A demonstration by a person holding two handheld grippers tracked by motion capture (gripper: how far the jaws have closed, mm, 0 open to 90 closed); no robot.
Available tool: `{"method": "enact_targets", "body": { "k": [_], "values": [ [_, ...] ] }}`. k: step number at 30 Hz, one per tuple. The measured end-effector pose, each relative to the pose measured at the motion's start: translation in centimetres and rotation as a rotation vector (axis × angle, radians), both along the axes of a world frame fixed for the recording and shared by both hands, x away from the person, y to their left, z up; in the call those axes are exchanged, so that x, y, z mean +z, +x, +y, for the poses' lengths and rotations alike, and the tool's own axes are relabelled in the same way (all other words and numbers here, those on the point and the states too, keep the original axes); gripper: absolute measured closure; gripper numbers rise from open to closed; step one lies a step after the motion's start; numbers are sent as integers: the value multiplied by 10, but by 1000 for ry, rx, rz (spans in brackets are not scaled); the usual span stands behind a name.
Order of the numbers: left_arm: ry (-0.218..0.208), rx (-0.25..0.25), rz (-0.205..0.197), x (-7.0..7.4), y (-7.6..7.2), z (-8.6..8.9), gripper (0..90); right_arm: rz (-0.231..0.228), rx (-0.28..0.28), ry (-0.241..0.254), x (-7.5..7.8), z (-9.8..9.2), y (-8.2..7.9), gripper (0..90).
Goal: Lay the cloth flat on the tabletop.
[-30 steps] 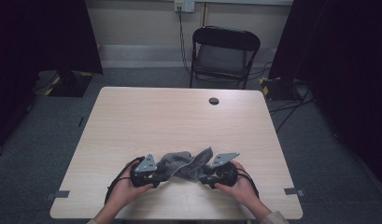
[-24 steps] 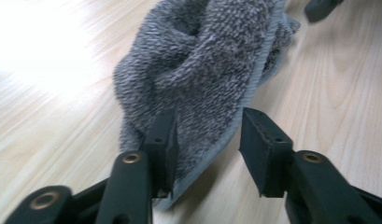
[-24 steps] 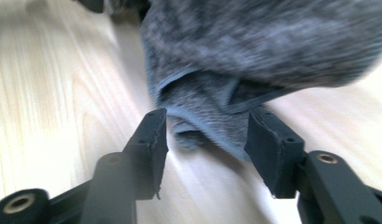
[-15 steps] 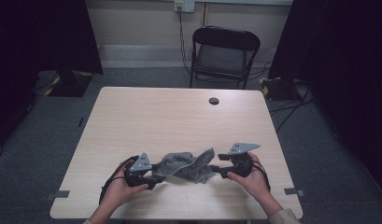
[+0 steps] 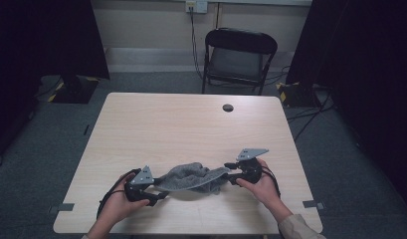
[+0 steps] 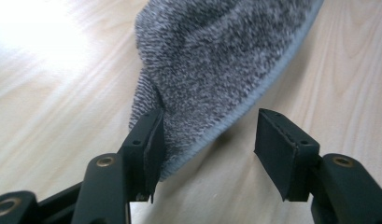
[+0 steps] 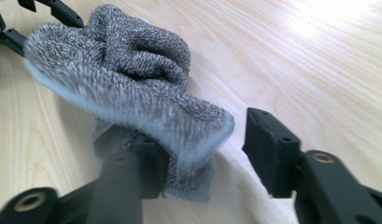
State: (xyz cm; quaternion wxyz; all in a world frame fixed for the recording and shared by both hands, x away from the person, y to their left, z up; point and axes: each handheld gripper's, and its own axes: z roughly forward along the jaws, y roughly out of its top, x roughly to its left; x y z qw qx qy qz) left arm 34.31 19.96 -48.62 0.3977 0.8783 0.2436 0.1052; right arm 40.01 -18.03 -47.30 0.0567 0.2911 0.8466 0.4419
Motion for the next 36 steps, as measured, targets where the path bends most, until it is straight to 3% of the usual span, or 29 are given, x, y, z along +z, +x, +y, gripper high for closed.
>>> {"method": "enact_targets", "body": {
  "k": [5, 8, 9, 11, 14, 20, 36],
  "values": [
    [16, 16, -6, -2, 3, -1, 548, -1, 16, 3, 0, 1, -5, 675],
    [9, 31, 27, -6, 7, -5, 637, 16, 30, 7, 2, 2, -7, 735],
    [9, 33, 21, -6, 8, -7, 666, 23, 35, 11, 2, 3, -8, 755],
    [16, 33, 40, -2, 8, -9, 772, 40, 49, 10, 3, 4, -10, 787],
    [-14, 31, 70, 7, 6, -14, 874, 57, 65, 9, 5, 5, -13, 822],
    [-72, 6, 83, 21, 4, -22, 886, 76, 83, 12, 12, 5, -15, 850],
    [-134, 1, 86, 52, 9, -30, 888, 104, 61, -1, 39, -8, -13, 850]
  ]
}}
